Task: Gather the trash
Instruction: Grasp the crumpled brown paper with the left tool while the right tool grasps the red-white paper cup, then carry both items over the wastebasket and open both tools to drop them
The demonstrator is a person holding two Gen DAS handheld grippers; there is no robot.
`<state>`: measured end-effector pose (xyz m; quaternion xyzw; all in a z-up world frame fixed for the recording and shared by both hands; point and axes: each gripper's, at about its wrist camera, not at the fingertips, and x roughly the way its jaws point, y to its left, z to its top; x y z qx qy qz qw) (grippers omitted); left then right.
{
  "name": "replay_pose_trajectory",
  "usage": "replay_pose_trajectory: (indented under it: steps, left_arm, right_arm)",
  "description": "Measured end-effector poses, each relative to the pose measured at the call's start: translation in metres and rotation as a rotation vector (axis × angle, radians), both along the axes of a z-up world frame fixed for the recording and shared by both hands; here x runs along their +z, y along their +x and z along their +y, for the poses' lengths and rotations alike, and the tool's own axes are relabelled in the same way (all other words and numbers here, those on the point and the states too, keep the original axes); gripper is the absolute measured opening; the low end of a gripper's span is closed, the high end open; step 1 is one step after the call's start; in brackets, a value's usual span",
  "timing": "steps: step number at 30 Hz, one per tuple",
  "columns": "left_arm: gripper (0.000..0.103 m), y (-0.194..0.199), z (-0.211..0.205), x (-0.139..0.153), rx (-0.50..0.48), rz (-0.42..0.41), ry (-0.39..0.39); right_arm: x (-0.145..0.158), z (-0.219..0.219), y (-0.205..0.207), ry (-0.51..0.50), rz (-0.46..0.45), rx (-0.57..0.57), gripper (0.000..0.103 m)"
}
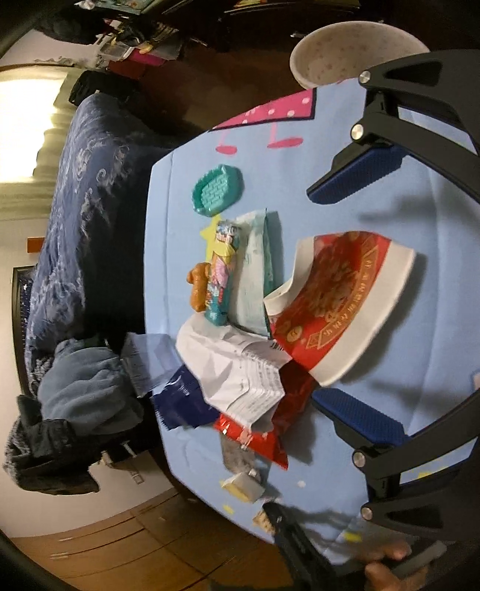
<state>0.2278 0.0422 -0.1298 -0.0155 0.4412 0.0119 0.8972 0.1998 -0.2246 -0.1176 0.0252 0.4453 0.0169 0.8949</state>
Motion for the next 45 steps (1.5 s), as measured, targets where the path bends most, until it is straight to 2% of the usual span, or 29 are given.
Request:
replay_pose_trajectory:
  steps: [1,3,7,8,9,10,14,18,22,29,33,38,45]
  left_arm:
    - [0.028,0.000,0.000,0.000,-0.003,0.000,0.001]
    - [0.028,-0.001,-0.001,0.000,-0.004,-0.002,0.001]
    - [0.028,-0.001,0.000,0.000,-0.003,-0.002,-0.001]
    - [0.027,-0.001,0.000,0.000,-0.005,-0.002,-0.003]
    - [0.027,-0.002,-0.001,0.000,-0.006,-0.001,-0.003]
    - [0.027,-0.003,-0.001,0.001,-0.010,-0.002,-0.006]
    - [0.026,-0.010,-0.004,0.006,-0.014,-0.017,-0.008]
    - [0.026,-0.017,-0.006,0.013,-0.017,-0.032,-0.013]
    - [0.026,-0.024,-0.007,0.022,-0.022,-0.049,-0.018]
    - [0.026,-0.042,-0.012,0.035,-0.037,-0.078,-0.032]
    - [0.026,-0.058,-0.031,0.050,-0.086,-0.111,-0.034]
    - [0.026,-0.079,-0.094,0.068,-0.254,-0.145,-0.062]
    - [0.026,-0.085,-0.223,0.084,-0.565,-0.145,-0.166]
  right_arm:
    - [-0.003,0.001,0.001,0.003,0.005,0.006,0.098]
    - [-0.007,-0.001,0.003,0.037,0.021,0.018,0.085]
    - [-0.005,0.001,0.002,0.028,0.002,0.026,0.081]
    - [-0.003,0.002,0.000,0.007,-0.017,0.022,0.067]
    - [0.000,0.003,-0.003,-0.020,-0.038,0.013,0.061]
    - [0.004,0.003,-0.005,-0.039,-0.054,0.005,0.050]
    - [0.012,-0.007,-0.008,0.003,-0.065,0.006,0.036]
    - [0.017,-0.012,-0.015,0.036,-0.082,0.012,0.031]
    - [0.022,-0.011,-0.026,0.024,-0.110,0.008,0.029]
    - [0.037,-0.022,-0.053,0.057,-0.154,-0.005,0.029]
    - [0.048,-0.039,-0.072,0.075,-0.186,-0.031,0.029]
    - [0.058,-0.083,-0.103,0.079,-0.222,-0.104,0.029]
    - [0.058,-0.172,-0.141,0.051,-0.241,-0.304,0.029]
